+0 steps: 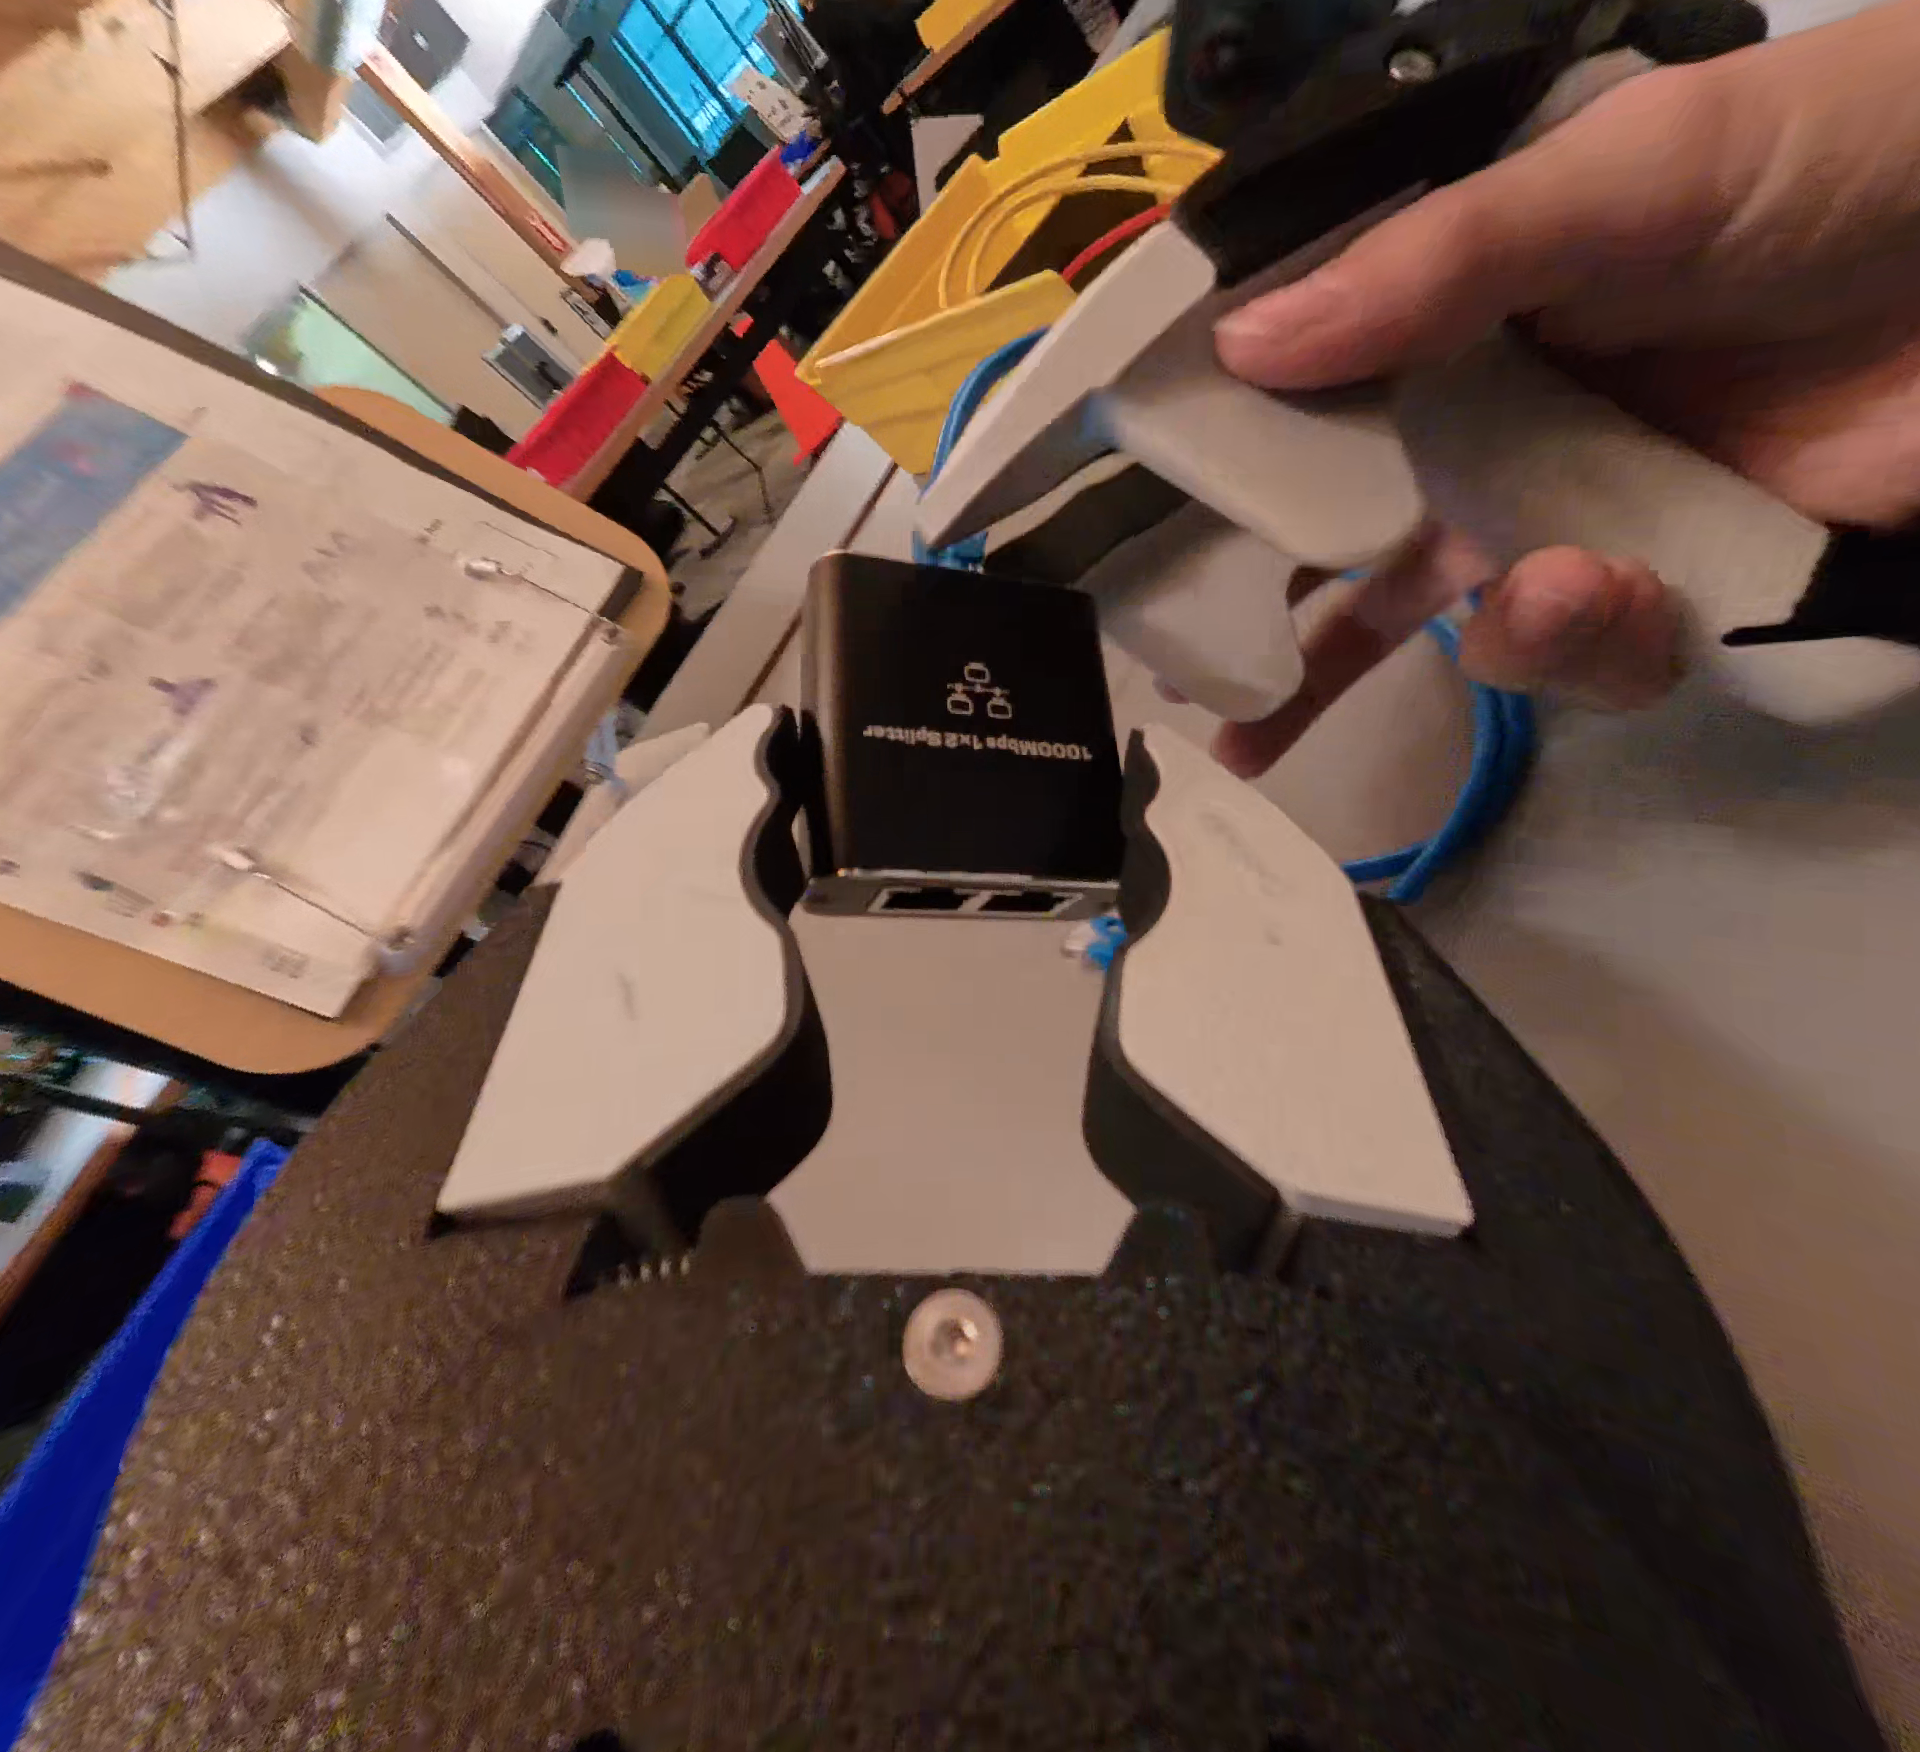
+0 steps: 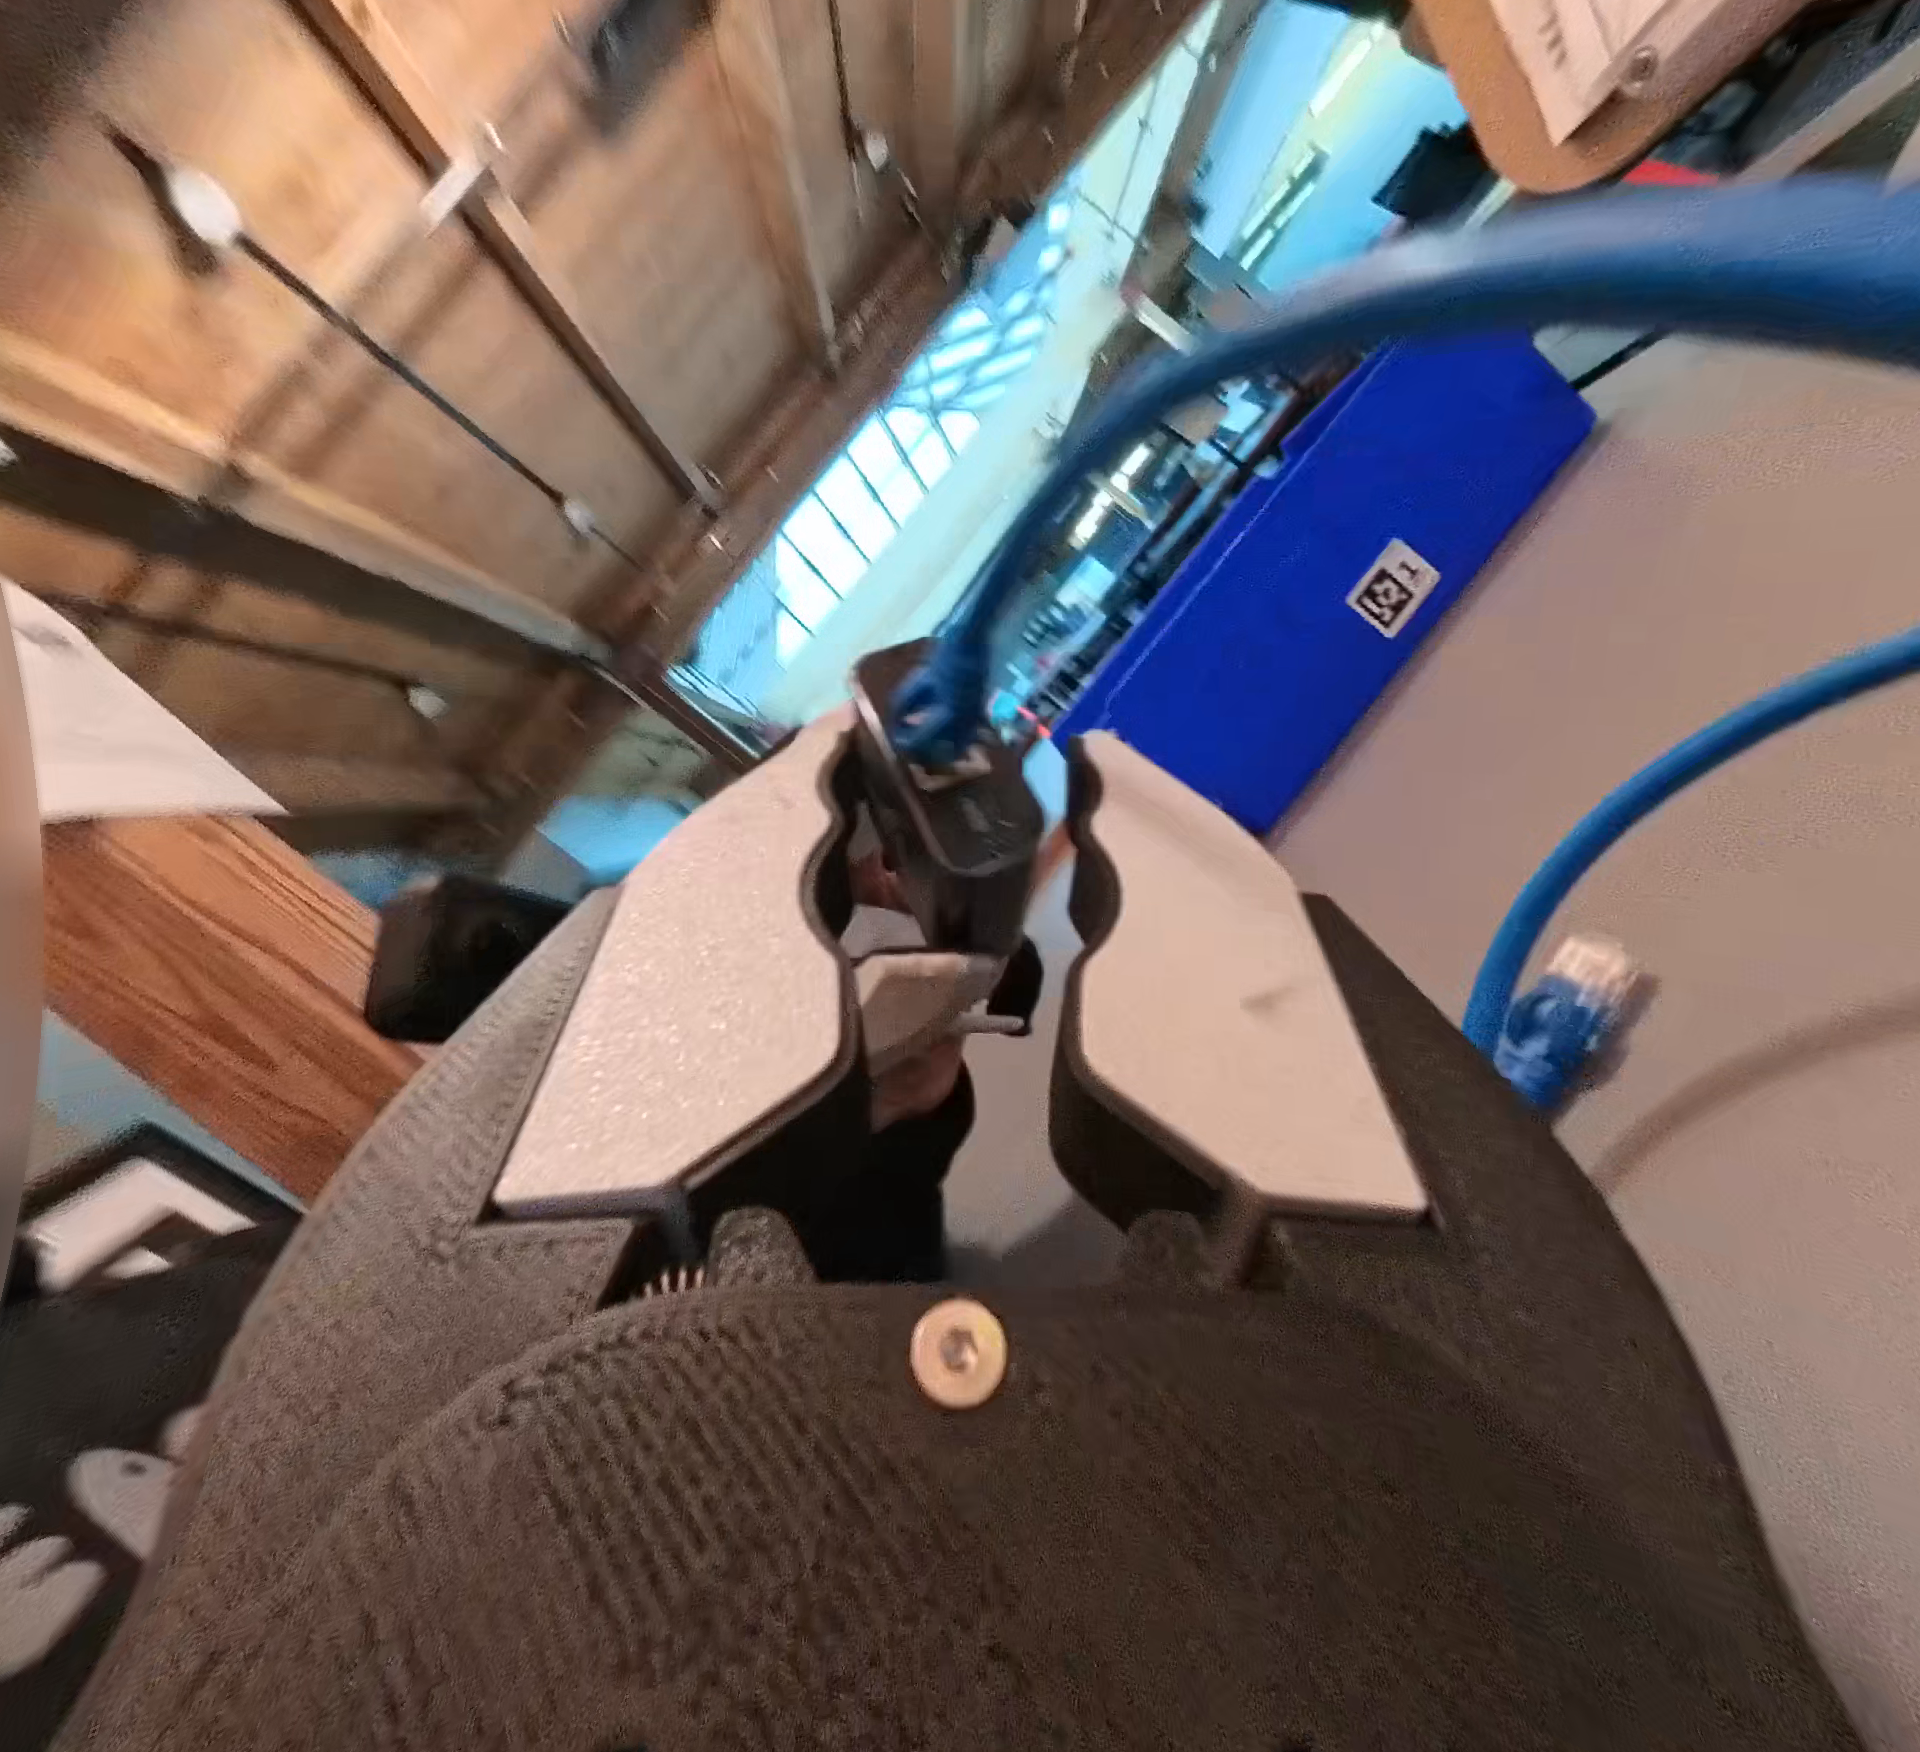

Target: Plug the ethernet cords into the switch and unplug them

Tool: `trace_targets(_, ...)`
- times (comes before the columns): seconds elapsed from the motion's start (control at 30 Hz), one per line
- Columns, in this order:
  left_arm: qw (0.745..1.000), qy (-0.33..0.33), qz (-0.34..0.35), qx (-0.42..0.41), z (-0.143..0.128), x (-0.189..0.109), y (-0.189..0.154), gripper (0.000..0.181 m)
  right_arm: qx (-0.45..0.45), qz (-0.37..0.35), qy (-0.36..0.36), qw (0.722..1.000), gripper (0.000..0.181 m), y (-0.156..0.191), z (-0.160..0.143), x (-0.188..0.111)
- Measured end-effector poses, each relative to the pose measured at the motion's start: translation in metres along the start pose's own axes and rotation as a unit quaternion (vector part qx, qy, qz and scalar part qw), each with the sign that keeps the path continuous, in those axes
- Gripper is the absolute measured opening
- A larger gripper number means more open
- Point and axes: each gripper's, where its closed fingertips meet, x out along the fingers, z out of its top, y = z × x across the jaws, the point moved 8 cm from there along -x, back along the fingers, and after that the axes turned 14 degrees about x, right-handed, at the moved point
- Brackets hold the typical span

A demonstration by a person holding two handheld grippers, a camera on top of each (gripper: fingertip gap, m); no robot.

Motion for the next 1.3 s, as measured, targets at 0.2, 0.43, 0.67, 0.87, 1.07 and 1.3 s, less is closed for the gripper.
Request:
trace_targets(0.2,0.998,-0.063,0.018,0.008,0.011,-0.012,0.009,0.058,-0.029,0.009,0.022,0.999,0.071,0.003,-0.002,-0.009)
trace_targets(0.43,0.990,-0.133,-0.029,-0.041,0.006,-0.012,0.005,0.057,-0.104,0.017,0.101,0.989,0.024,0.012,-0.018,0.006)
trace_targets(0.67,0.984,-0.168,0.050,-0.033,-0.003,-0.016,0.007,0.057,0.003,-0.012,-0.027,1.000,0.024,0.015,-0.015,0.009)
trace_targets(0.87,0.989,-0.141,0.043,-0.024,-0.005,-0.010,0.003,0.071,-0.016,-0.085,0.007,0.996,0.024,0.026,-0.034,0.018)
trace_targets(1.07,0.972,-0.215,0.040,-0.080,-0.009,-0.017,0.008,0.070,0.006,-0.077,0.049,0.996,0.024,0.032,-0.044,0.022)
trace_targets(1.3,0.965,-0.245,0.032,-0.083,-0.012,-0.019,0.007,0.070,0.015,-0.080,0.063,0.995,0.024,0.034,-0.047,0.022)
